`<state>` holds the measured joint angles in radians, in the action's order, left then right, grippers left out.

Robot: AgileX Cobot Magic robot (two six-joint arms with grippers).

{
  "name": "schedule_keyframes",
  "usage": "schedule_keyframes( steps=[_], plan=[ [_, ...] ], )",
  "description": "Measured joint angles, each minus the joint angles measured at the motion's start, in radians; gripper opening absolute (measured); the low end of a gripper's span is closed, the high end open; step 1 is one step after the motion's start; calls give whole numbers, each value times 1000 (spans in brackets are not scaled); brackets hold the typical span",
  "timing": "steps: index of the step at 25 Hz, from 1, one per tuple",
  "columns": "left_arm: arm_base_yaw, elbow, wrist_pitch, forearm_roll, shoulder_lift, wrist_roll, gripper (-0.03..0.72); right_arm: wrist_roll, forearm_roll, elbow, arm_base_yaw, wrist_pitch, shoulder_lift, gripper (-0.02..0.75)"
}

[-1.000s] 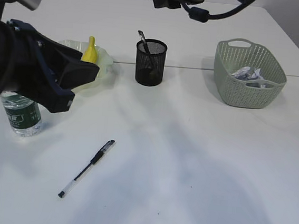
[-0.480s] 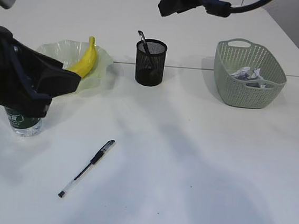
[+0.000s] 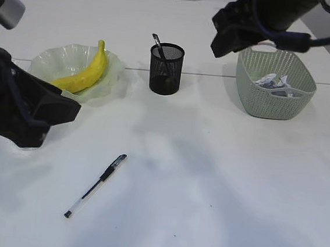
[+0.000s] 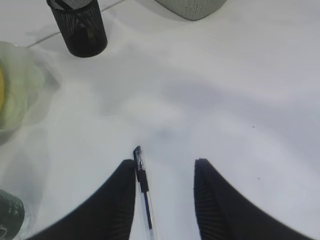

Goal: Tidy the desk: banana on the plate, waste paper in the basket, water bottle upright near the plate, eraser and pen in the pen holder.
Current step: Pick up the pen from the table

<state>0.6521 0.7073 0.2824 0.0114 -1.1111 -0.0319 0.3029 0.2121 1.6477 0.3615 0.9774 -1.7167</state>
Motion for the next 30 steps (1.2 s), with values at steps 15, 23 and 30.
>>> schedule_keyframes(
  steps=[15, 23, 30],
  plan=[
    [0, 0, 103, -87, -82, 0, 291, -191, -143, -471, 0, -80, 276, 292],
    [0, 0, 115, -167, -181, 0, 332, -208, -143, -660, 0, -126, 320, 292],
    [0, 0, 115, -172, -254, -14, 334, -208, -115, -667, 0, -126, 320, 292]
  ],
)
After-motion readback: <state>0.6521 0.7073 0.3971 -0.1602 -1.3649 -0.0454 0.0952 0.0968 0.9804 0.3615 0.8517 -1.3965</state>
